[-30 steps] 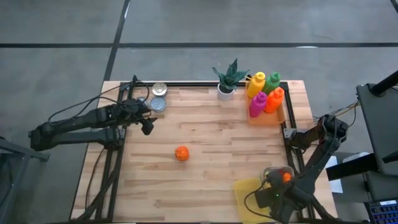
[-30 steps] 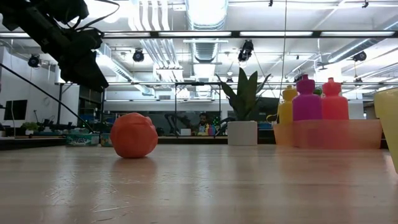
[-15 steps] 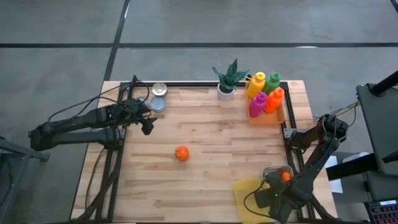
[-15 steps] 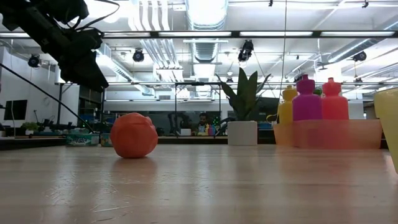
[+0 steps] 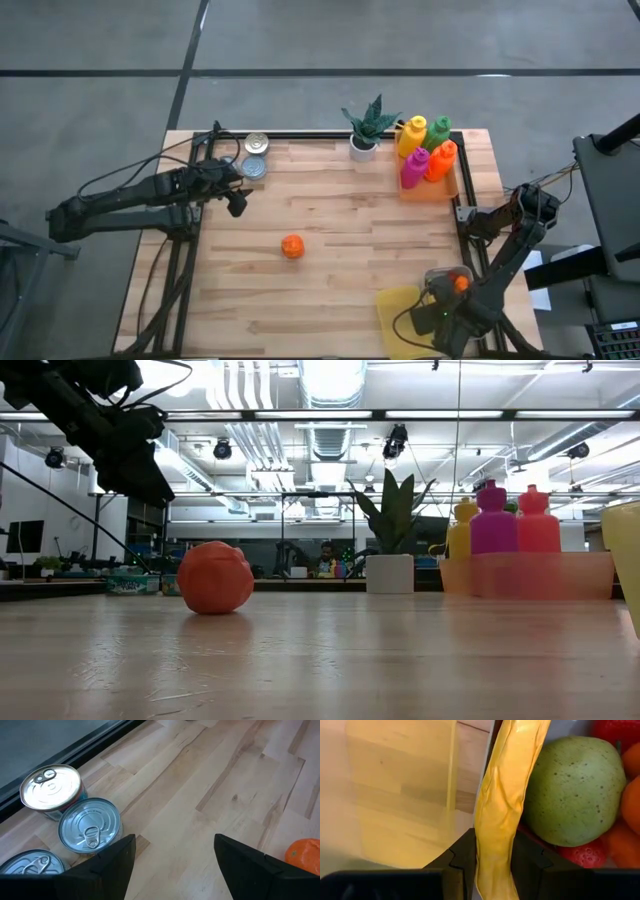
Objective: Pick & Place Food Item
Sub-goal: Put the yellow banana into the gray bin
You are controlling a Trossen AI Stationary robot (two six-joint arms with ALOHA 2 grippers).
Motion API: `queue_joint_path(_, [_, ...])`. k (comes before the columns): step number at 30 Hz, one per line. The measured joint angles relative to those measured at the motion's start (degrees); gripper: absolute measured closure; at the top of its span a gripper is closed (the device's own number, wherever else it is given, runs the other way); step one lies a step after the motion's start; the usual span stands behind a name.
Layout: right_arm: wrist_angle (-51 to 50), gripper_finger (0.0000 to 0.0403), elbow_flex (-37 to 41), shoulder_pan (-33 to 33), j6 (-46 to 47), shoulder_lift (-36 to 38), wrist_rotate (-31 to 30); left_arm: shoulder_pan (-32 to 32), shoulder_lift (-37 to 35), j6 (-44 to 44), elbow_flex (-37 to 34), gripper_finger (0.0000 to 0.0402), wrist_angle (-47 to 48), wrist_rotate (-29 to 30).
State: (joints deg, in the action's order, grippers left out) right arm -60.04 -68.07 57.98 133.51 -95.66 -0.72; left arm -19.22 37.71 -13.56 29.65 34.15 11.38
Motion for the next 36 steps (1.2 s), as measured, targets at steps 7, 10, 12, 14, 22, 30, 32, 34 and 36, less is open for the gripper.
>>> queue_joint_path(7, [-0.20,0.0312,-0.70,0.17,-0.17,0.00,0.17,0.00,0.00,0.02,0.00,0.0126,0.00,0.00])
queue_joint_path(10, [-0.21,0.0312,-0.68,0.18,-0.17,0.00,0.10,0.00,0.00,0.00,0.00,0.0126,0.00,0.00])
queue_joint_path(12, [-0.19,0.0312,-0.63,0.28,-0.17,0.00,0.10,0.01,0.00,0.00,0.01,0.0126,0.01,0.00])
queue_joint_path(14, [-0.19,0.0312,-0.38,0.28,-0.02,0.00,0.40,0.02,0.00,0.00,0.00,0.0126,0.00,0.00])
queue_joint_path(22, [0.12,0.0312,0.52,0.35,0.42,0.00,0.62,0.02,0.00,0.00,0.01,0.0126,0.00,0.00])
queue_joint_path(30, [0.05,0.0300,0.31,0.37,0.85,0.00,0.69,0.00,0.00,0.00,0.00,0.0126,0.02,0.00])
queue_joint_path(32, [0.09,0.0275,0.57,0.35,1.36,0.00,0.67,0.02,0.00,0.00,0.00,0.0126,0.02,0.00])
queue_joint_path(34, [0.10,0.0242,0.70,0.35,1.29,-0.04,0.67,0.01,-0.01,0.00,0.01,0.0126,0.02,0.00])
queue_joint_path(36, [0.25,0.0210,0.70,0.36,1.09,-0.04,0.50,0.01,0.00,0.00,0.01,0.0126,0.01,0.00])
